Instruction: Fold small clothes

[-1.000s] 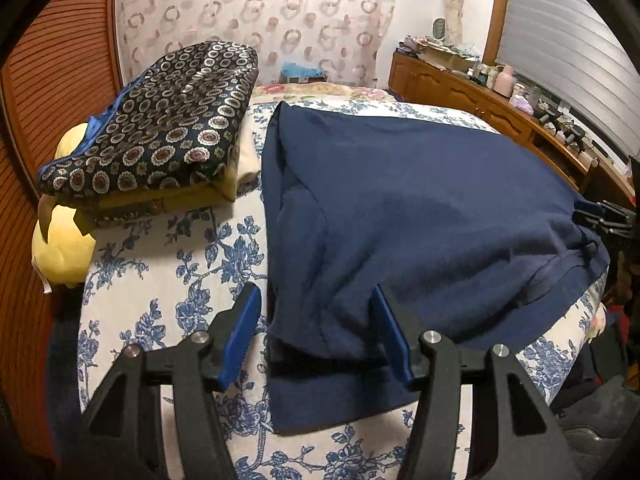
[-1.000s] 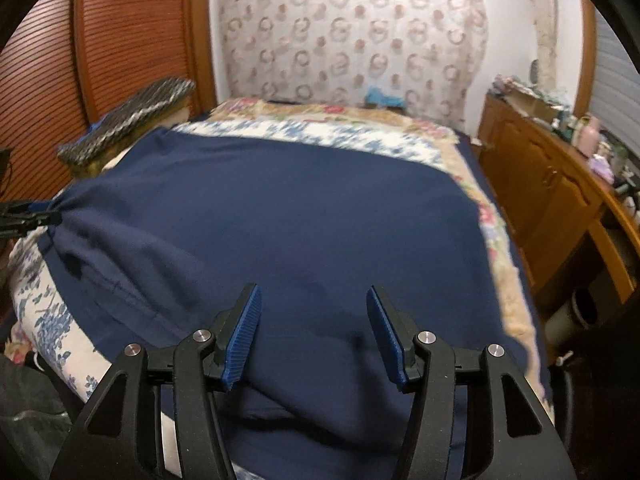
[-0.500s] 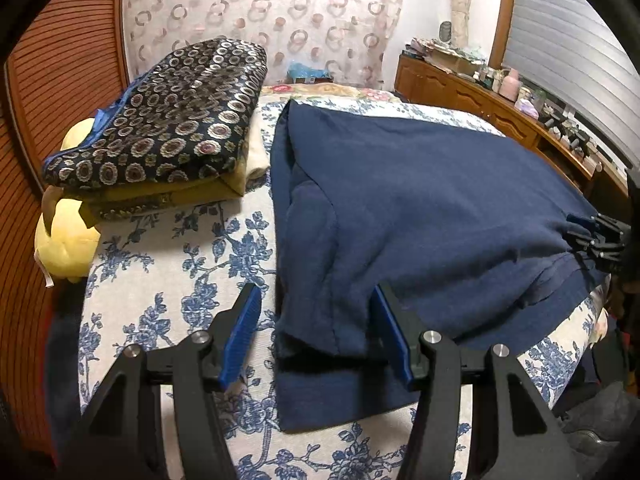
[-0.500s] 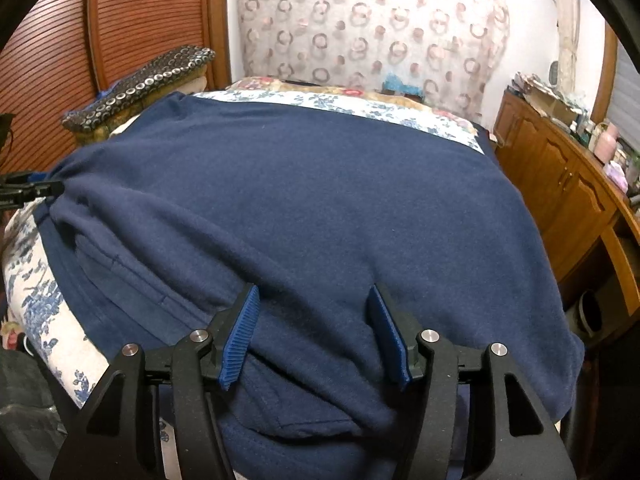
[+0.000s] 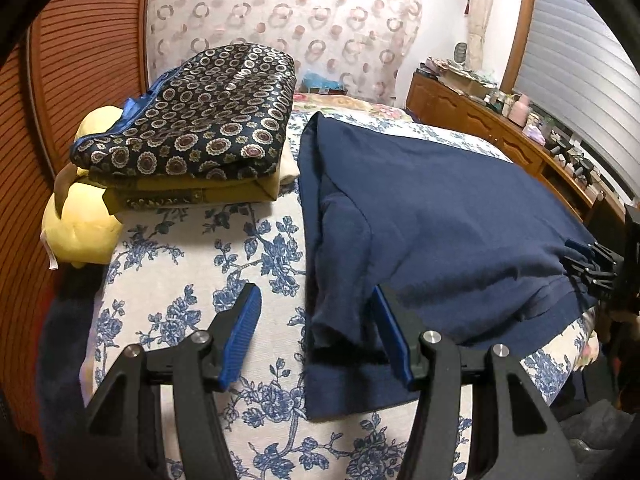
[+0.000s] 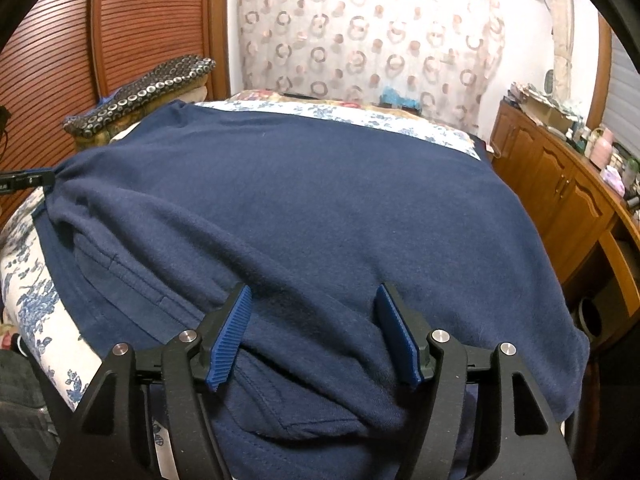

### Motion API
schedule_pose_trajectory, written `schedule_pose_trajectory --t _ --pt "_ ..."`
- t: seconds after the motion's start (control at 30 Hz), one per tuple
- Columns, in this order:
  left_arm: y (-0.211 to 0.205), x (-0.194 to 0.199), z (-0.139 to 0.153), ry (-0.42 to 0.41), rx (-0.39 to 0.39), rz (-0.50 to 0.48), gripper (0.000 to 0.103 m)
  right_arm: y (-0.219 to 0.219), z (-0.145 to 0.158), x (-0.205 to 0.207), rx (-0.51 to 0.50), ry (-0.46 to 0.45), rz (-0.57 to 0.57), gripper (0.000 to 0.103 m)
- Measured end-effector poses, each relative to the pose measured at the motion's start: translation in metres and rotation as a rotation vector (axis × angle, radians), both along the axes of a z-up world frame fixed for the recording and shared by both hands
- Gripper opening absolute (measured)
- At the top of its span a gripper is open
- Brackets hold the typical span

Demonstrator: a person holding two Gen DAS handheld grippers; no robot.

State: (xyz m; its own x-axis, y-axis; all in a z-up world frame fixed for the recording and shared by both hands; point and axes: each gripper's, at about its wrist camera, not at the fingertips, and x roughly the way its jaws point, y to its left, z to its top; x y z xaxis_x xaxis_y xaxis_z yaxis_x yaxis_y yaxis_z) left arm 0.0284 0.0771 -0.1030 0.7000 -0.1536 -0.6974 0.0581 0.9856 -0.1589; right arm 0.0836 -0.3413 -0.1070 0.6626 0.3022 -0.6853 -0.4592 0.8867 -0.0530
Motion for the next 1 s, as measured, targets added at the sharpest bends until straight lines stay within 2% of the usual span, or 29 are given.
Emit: schedule_pose_trajectory --t 0.13,0.43,0.77,0.83,0.87,0.93,1.0 --pt "-0.005 -0.002 -0.003 0.008 0.006 -0.014 0.056 -0.001 0.000 -0.001 0.001 -0.003 0.001 0.066" --pt "-0.015 0.000 -0.010 0.034 0.016 -0.046 0.040 -0.001 0.000 -0.001 0.002 -0.004 0.001 0.067" --pt "-0.017 0.000 -0.016 0.045 0.012 -0.057 0.040 -0.001 0.000 -0.001 0.002 -0.004 0.001 0.067" --pt "-0.016 0.002 -0.016 0.042 0.006 -0.065 0.028 -0.001 0.000 -0.001 0.003 -0.005 0.001 0.067" --pt "-0.017 0.002 -0.016 0.042 0.007 -0.071 0.026 -0.001 0.000 -0.001 0.003 -0.005 0.001 0.067" --pt "-0.019 0.002 -0.016 0.045 0.001 -0.094 0.012 -0.001 0.000 -0.001 0.003 -0.004 0.001 0.067" --pt "-0.022 0.002 -0.013 0.033 0.001 -0.104 0.007 -0.001 0.000 -0.001 0.003 -0.005 0.001 0.067"
